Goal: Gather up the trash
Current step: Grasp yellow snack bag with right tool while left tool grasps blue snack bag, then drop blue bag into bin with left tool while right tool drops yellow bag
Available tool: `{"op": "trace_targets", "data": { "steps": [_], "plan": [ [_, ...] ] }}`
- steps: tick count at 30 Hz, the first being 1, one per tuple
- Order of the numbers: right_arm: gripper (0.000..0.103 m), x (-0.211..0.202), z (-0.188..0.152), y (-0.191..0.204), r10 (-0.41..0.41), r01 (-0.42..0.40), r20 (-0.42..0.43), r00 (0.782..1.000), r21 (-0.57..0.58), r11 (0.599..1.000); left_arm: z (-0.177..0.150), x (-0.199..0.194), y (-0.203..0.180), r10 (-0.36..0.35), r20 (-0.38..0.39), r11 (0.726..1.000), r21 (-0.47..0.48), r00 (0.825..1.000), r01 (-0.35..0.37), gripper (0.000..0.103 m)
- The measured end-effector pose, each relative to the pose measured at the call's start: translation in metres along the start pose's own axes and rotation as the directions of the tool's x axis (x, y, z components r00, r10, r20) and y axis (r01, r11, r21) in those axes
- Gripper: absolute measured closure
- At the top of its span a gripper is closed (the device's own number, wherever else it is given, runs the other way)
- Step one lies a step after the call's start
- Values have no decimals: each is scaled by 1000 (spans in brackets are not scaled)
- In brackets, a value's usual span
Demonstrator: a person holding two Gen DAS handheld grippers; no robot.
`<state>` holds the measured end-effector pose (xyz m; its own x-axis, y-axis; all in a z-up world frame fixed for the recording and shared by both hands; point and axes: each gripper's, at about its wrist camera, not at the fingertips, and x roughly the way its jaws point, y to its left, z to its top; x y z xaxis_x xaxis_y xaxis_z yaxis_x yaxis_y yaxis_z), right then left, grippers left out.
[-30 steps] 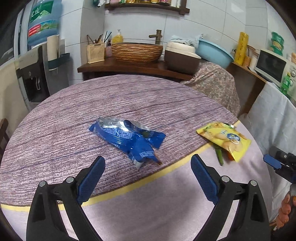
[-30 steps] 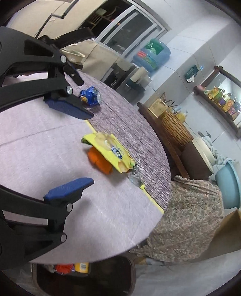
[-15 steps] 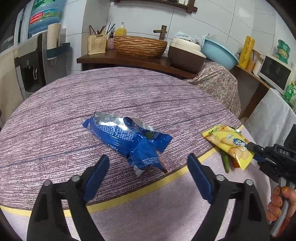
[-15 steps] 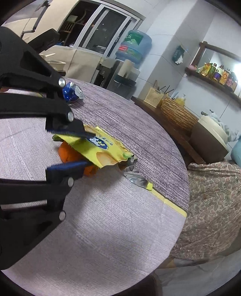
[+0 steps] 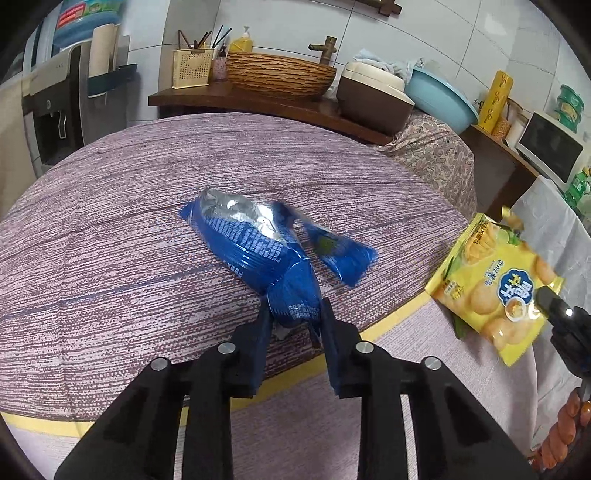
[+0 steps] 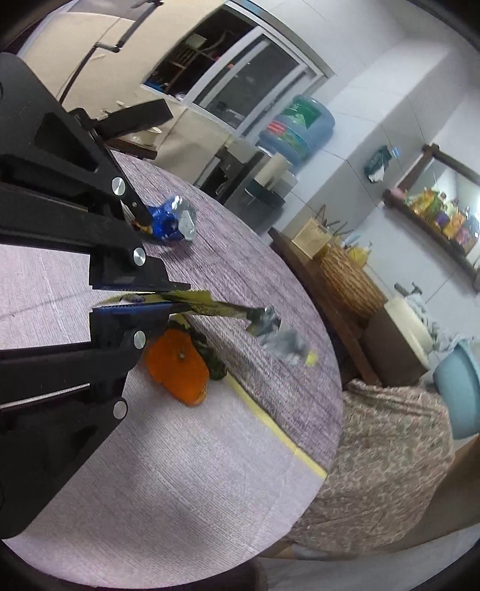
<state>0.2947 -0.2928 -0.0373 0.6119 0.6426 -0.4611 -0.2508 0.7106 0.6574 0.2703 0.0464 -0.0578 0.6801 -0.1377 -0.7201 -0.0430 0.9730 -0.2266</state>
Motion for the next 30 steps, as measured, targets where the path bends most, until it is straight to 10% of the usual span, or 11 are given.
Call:
{"op": "trace_targets", "data": {
  "steps": [20,30],
  "plan": [
    [98,-96,-48,36,-6,14,40,999,-193,981,-12,-35,-44,-99,80,989,121,992,89,81],
    [98,-173,-49,4,-59,83,163,985,-139,987,-36,-70,-127,-274,48,923,293,960,249,81]
  ]
}}
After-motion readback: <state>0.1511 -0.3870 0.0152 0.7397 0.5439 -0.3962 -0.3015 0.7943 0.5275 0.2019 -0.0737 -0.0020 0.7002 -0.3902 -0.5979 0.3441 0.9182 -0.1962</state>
